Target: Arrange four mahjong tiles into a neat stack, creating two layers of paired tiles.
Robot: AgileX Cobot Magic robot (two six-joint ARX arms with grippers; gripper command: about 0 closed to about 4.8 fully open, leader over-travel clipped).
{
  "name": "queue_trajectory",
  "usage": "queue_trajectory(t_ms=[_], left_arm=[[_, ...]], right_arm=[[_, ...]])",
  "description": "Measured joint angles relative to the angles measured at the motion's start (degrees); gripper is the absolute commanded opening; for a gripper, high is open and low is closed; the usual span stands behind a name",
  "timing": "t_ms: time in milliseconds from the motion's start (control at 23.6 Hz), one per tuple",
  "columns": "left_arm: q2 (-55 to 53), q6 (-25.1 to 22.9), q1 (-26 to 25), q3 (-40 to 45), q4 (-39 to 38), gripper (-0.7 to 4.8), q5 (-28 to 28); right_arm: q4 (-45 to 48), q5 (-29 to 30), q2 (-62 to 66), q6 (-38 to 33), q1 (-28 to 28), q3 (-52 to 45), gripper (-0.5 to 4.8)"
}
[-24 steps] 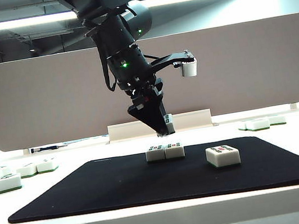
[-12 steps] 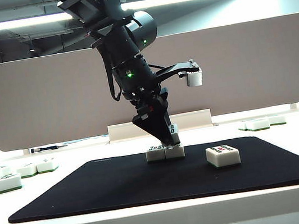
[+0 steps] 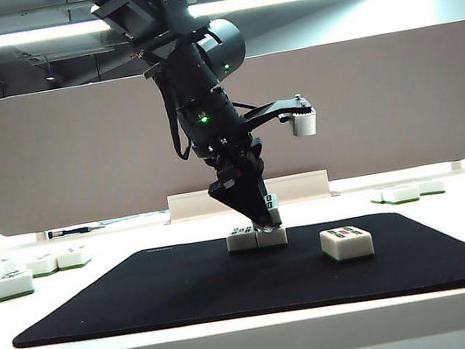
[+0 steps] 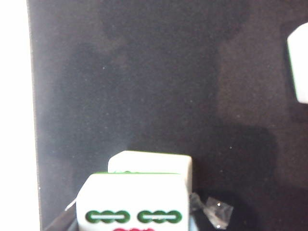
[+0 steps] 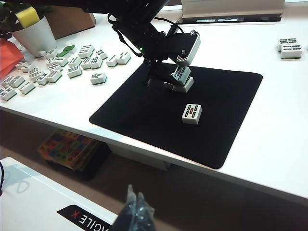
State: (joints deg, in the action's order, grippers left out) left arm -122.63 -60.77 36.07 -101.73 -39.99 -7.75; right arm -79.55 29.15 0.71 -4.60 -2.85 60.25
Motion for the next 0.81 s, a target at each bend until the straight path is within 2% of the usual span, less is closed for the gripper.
queue_trajectory(t_ms=[85, 170, 637, 807], left_arm=[[0.00, 0.00, 0.00, 0.00, -0.02, 2.63, 0.00], [-0.02, 0.09, 0.00, 0.00, -0.04, 3.09, 0.00], [-0.02, 1.25, 0.00, 0.00, 0.15, 3.11, 0.02], [0.98, 1.51, 0.13, 0.11, -0.13, 3.11, 1.64]], right_arm=[[0.00, 0.00, 0.00, 0.00, 0.00, 0.00, -0.01], [-0.02, 0.00, 0.00, 0.00, 0.00, 0.00, -0.01], [0.00, 0.00, 0.00, 0.00, 0.00, 0.00, -0.01], [0.00, 0.00, 0.00, 0.00, 0.00, 0.00, -0.01]])
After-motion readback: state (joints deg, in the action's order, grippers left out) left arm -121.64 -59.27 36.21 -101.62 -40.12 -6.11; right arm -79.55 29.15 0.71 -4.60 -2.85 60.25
